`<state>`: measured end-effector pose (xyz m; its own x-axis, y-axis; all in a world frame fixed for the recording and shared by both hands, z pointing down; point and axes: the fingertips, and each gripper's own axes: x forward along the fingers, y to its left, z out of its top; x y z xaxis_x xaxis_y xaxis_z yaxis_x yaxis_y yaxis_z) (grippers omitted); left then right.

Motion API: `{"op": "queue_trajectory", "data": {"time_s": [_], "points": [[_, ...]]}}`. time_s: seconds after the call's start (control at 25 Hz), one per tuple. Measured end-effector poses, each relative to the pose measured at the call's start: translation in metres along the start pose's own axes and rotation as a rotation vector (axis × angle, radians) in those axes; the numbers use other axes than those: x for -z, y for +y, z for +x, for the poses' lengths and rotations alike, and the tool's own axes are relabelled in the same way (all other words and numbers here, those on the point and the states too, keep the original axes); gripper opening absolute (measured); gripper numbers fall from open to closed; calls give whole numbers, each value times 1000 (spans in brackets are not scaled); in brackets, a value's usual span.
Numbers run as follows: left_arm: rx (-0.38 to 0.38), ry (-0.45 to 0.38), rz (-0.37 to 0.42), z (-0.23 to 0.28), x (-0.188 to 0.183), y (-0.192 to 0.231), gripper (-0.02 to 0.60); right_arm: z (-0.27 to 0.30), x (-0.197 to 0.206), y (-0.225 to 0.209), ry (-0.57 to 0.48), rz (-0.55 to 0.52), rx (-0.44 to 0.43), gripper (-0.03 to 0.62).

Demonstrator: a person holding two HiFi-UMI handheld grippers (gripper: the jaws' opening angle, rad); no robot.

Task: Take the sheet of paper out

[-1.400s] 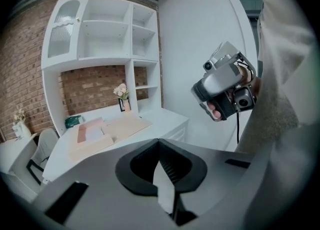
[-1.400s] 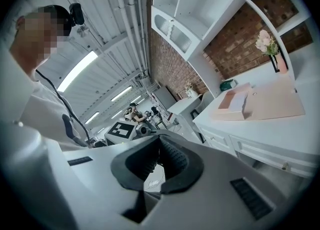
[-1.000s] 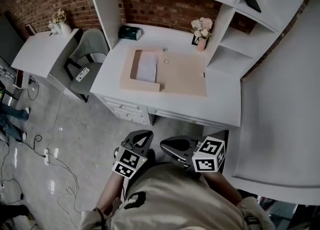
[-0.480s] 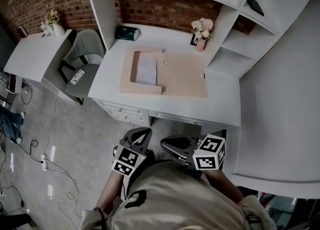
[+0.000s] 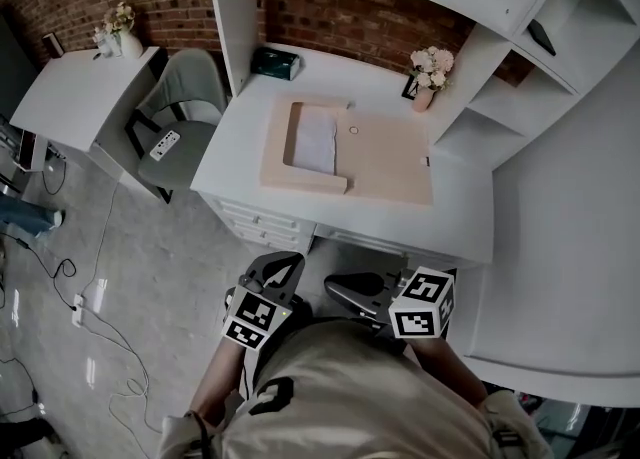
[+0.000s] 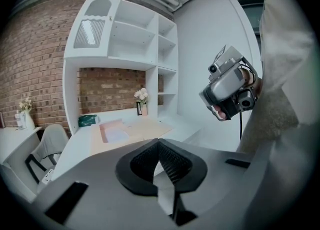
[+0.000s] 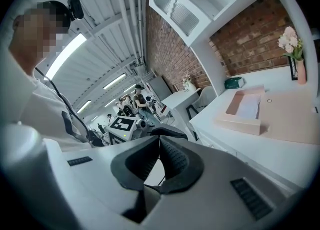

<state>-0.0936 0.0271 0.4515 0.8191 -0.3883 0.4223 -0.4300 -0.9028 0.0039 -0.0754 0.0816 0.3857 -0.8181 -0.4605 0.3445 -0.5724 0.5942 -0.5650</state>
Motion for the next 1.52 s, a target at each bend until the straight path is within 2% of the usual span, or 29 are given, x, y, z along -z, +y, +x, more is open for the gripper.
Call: {"op": "queue_trajectory", "data": {"time_s": [0.32,0.6,0.84,1.08,1.4,1.52], "points": [[-42,10,-47,-13,11,25,15,26,-9,-2,36,0,-44,28],[-72,45,-55,2,6,40,15,32,-29,-22,51,-3,-104,28],[-85,71,-45,20,-9,52,15,31,-47,-43,53,24,-147,28],[-80,109,-7,46,-19,59,14,22,-62,-73,-2,98,-157,28],[-77,134,1,77,-30,65,15,13,-76,-104,-15,123,-179,29],[-94,142,0,85,-34,68,15,10,-81,-115,-20,169,-215,28]]}}
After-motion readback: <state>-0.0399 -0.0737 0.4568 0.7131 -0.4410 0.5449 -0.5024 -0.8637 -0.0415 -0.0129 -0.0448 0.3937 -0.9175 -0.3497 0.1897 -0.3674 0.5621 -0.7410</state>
